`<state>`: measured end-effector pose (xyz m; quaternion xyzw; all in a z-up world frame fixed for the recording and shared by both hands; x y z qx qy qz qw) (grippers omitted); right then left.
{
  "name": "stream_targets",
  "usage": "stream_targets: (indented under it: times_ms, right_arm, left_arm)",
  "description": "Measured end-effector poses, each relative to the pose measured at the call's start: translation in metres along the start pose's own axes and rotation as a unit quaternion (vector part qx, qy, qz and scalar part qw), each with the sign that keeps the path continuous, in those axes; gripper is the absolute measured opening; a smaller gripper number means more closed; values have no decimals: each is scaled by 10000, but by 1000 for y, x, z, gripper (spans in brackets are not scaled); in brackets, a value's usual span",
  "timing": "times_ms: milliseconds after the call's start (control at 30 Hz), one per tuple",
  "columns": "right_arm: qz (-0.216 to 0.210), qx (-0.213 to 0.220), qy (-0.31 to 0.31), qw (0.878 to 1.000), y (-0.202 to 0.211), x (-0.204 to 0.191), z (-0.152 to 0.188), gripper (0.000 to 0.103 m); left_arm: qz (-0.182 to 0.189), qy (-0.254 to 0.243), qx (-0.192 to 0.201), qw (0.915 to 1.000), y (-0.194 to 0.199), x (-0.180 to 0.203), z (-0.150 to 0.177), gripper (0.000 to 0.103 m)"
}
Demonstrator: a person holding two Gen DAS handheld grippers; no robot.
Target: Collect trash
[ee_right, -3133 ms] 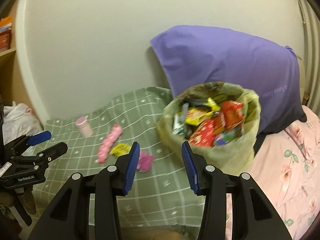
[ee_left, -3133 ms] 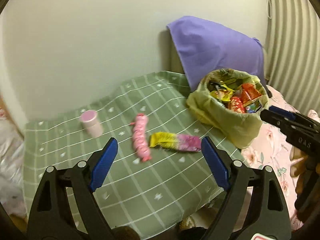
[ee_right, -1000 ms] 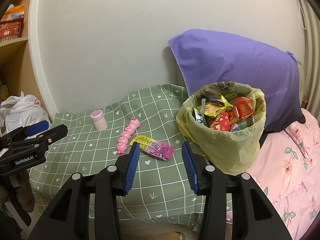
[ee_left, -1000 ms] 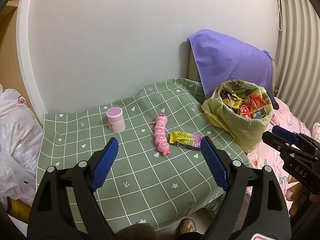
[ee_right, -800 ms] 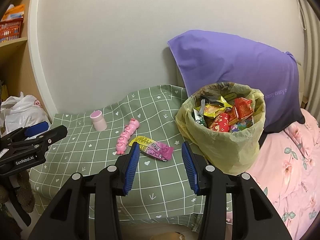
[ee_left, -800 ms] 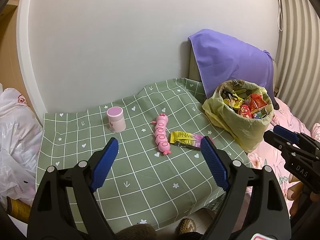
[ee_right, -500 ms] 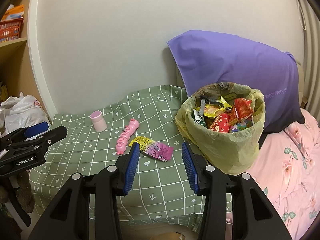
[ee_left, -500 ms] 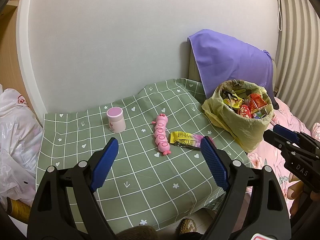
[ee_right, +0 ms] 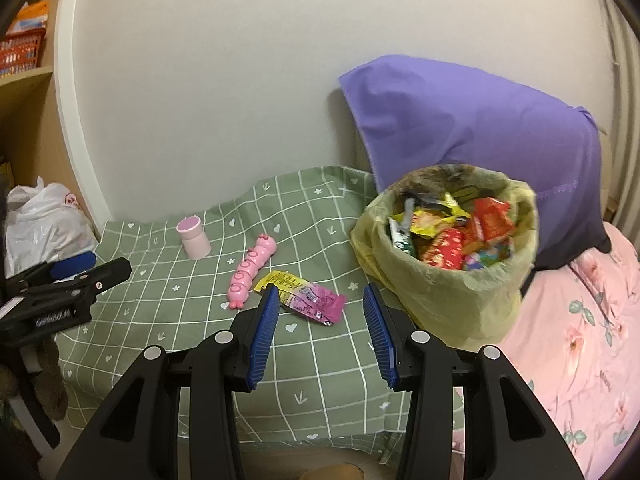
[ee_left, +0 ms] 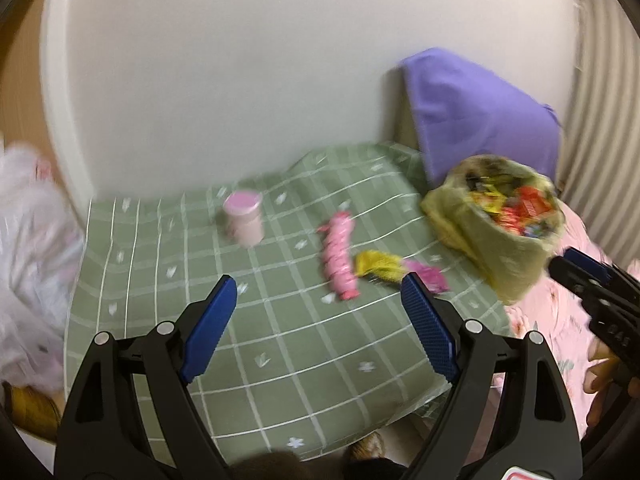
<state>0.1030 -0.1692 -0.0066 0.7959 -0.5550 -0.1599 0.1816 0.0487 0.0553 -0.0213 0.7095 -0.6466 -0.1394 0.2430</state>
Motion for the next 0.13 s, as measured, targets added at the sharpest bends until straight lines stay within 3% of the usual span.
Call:
stream_targets:
  times_ms: [67, 133]
  right_arm:
    - [-236, -209, 196, 9993, -24, -8, -3, 47]
    - [-726, -526, 587, 9942, -59, -32, -3, 48]
  left_arm:
    - [-309, 498, -198, 9981, -20, -39, 2, 80]
    - [-854, 1020, -414, 9902, -53, -96, 3, 80]
Point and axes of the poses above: each gripper's, at about its wrist camera, not at the fingertips, and y roughly against the way its jaws point, x to its right, z to its underside, the point moved 5 cm from there along -y, roughly the way its jaws point, and after that the axes turned 8 degrees about x, right-handed, at the moved point
